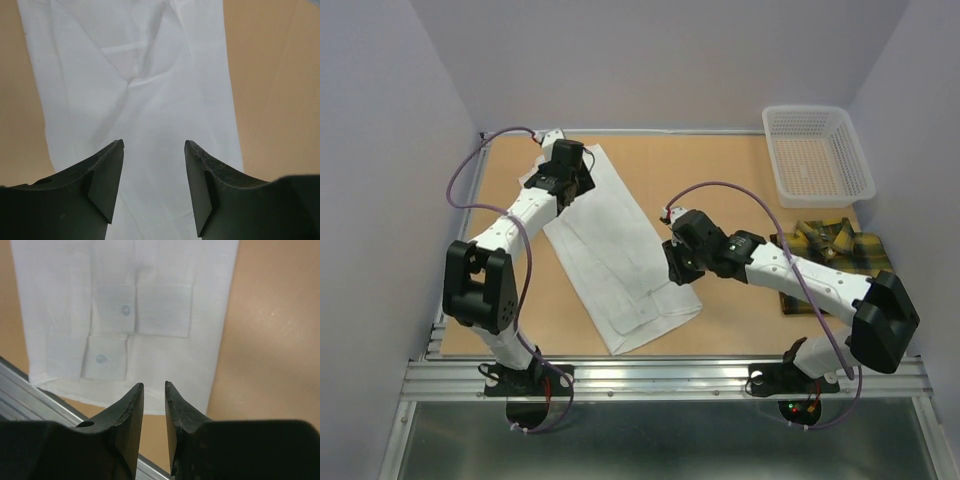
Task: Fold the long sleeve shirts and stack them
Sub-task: Fold the shirt
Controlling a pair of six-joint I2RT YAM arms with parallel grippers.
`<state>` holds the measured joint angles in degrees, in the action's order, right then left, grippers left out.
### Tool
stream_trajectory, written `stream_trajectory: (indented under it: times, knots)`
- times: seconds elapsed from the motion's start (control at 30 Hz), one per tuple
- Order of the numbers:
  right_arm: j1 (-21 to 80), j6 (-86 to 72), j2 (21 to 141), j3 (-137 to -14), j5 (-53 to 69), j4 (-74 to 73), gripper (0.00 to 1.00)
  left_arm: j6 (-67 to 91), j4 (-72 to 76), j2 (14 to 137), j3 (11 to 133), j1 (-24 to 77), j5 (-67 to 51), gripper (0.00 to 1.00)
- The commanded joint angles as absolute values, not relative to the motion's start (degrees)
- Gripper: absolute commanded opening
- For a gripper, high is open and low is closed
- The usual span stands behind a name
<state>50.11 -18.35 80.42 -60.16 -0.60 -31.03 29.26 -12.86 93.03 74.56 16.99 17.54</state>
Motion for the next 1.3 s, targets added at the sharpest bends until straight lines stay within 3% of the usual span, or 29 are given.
stream_trajectory:
  times: [0.0, 0.1, 0.53, 0.8, 1.07, 1.13, 1.2, 1.27]
  knots:
    - [48.87, -17.58, 82.78, -61.26, -4.04, -31.73, 0.29, 31.99, -12.84, 98.87, 72.16, 18.19, 17.22, 0.61]
    - [48.43, -17.49, 85.34, -61.0, -4.31, -30.77, 0.29, 31.38, -12.3, 103.26, 73.3, 18.19, 18.45, 0.57]
    - [48.6, -21.97, 95.97, -55.55, 6.49, -21.72, 0.27, 22.33, -10.9, 119.17, 83.31, 18.11, 18.46, 0.59]
    - [53.43, -26.63, 105.11, -64.15, 12.04, -17.23, 0.27, 12.84, -8.35, 121.99, 89.83, 17.93, 15.82, 0.65]
    - [54.14, -27.33, 99.59, -66.36, 7.76, -17.58, 0.3, 14.75, -6.94, 107.69, 80.8, 17.93, 12.74, 0.8]
    - [53.18, -27.42, 94.85, -65.22, 5.55, -17.84, 0.35, 17.47, -8.17, 100.4, 77.8, 17.93, 12.66, 0.85]
    - [50.91, -28.03, 91.95, -63.38, 3.96, -18.1, 0.51, 22.38, -10.53, 93.04, 73.14, 17.93, 11.78, 0.91]
    - [48.7, -29.26, 88.25, -62.06, 3.52, -18.19, 0.56, 25.82, -11.68, 88.35, 67.63, 18.02, 8.99, 0.93]
